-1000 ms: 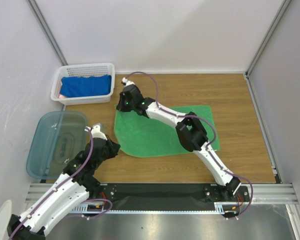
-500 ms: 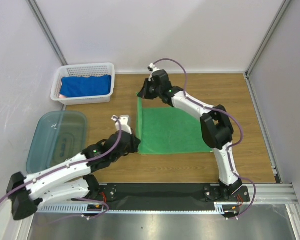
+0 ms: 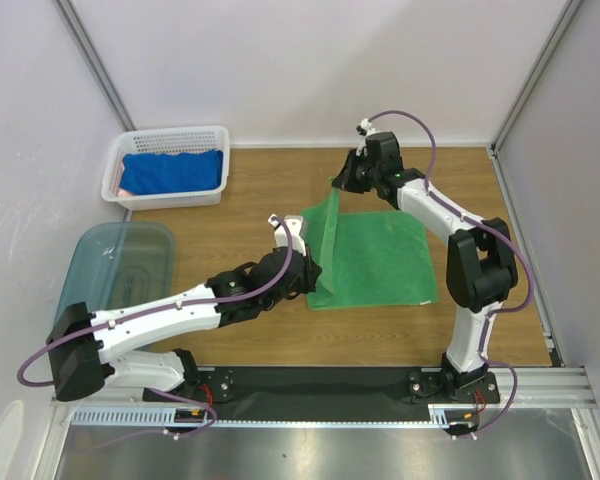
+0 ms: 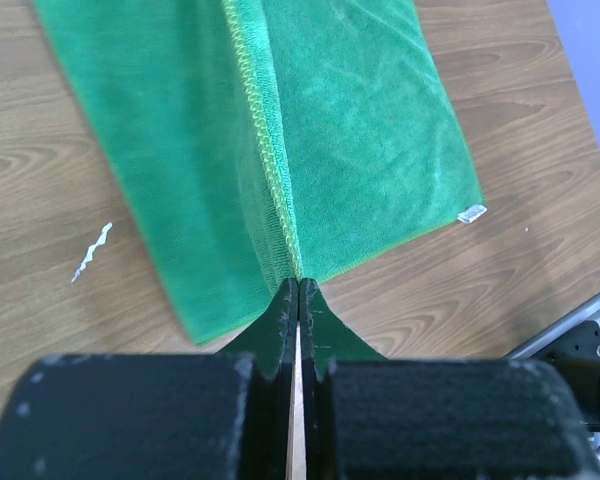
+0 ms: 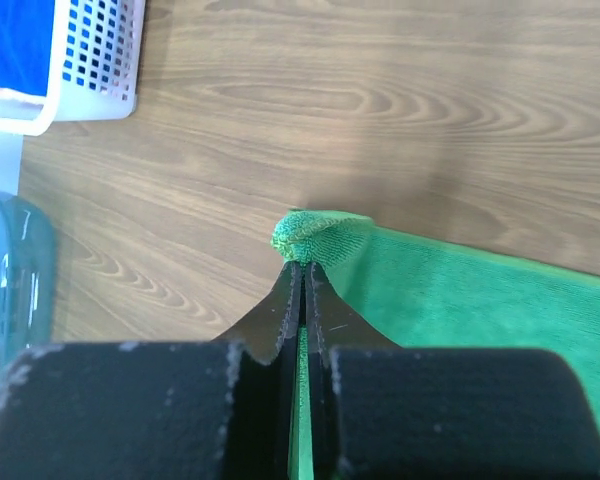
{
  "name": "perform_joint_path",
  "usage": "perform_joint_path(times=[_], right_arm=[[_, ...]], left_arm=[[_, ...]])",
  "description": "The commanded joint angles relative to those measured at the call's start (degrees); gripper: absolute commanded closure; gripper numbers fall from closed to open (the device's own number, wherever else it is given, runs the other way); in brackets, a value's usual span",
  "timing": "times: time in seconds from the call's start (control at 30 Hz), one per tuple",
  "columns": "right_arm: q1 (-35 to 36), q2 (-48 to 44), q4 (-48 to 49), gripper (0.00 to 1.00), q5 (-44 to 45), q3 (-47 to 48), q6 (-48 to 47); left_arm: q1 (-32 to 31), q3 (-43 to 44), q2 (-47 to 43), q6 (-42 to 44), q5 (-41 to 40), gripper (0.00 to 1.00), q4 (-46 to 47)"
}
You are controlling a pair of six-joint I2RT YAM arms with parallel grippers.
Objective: Fold and stack the towels
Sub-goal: Fold the towel
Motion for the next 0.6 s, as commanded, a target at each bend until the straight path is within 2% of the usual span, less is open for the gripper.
perform_joint_path(times=[0.0,0.13,0.23,0.37,0.4,0.5,0.57], right_arm=[[0.4,-3.8,-0.5,1.0,0.6,0.6,-3.4],[3.0,-0.7,-2.9,1.0,0.5,5.7,-2.2],[7.2,3.5,-4.3,1.0,1.1,13.0,-1.5],[13.5,12.7,-8.8,1.0,2.7,27.2,-0.4],[15.9,16.9,-9.9,1.0,3.3,34.2,-0.2],[20.0,25.5,-13.1,1.0,4.8,47.9,1.8],[21.3,28.8,-12.9,1.0,5.6,53.0,5.1]], left_arm=[[-0.5,2.3,-2.2,-1.2,-2.4,1.0,2.4],[-0.2,1.2,-7.3,-2.6,-5.5,1.0,-1.1],[1.0,0.1,-11.9,-4.8,-7.1,1.0,-6.6],[6.3,-2.8,-19.8,-8.1,-8.0,1.0,-15.1],[7.6,-3.3,-23.4,-8.7,-8.2,1.0,-18.1],[12.2,-4.4,-30.8,-7.9,-9.3,1.0,-23.3],[14.9,-4.6,-33.9,-6.6,-11.2,1.0,-27.5]])
